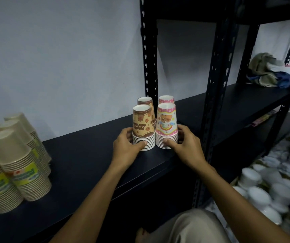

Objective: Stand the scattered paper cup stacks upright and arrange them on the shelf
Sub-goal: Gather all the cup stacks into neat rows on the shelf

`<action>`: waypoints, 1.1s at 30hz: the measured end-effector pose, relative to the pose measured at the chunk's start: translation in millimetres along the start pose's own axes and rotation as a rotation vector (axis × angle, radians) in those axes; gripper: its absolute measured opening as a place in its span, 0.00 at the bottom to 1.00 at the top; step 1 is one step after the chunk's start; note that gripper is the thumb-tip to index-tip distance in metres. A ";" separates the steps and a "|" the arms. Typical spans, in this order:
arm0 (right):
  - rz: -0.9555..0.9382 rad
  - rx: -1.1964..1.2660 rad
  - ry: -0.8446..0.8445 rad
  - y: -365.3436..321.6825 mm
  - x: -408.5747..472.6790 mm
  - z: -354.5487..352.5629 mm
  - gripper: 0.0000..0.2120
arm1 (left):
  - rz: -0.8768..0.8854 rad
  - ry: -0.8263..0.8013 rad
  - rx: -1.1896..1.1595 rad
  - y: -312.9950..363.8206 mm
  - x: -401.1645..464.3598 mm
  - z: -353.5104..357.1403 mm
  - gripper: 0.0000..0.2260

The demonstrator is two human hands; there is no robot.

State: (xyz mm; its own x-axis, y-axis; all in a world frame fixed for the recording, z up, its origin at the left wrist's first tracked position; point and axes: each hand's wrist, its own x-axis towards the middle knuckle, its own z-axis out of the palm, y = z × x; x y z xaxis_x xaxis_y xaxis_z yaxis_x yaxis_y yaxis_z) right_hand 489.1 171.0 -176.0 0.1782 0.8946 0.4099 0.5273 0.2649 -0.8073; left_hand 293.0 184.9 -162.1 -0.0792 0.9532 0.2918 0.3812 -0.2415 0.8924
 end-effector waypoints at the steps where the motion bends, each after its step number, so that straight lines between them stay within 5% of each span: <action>1: -0.005 0.016 -0.007 -0.7 0.5 1.3 0.31 | -0.006 0.012 -0.003 -0.5 -0.7 -1.6 0.27; 23: -0.038 0.232 -0.489 -58.8 28.8 105.1 0.25 | -0.228 0.435 0.181 -32.0 -7.9 -88.7 0.23; 33: -0.092 0.251 -0.567 -80.1 48.8 163.2 0.27 | -0.361 0.642 0.218 -37.8 2.4 -114.6 0.20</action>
State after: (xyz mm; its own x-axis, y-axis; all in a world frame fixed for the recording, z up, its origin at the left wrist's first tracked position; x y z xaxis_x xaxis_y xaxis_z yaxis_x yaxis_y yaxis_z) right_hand 320.0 252.2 -160.6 -0.3633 0.8976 0.2494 0.2956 0.3650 -0.8828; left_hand 172.9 175.5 -155.7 -0.7271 0.6574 0.1976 0.3981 0.1693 0.9016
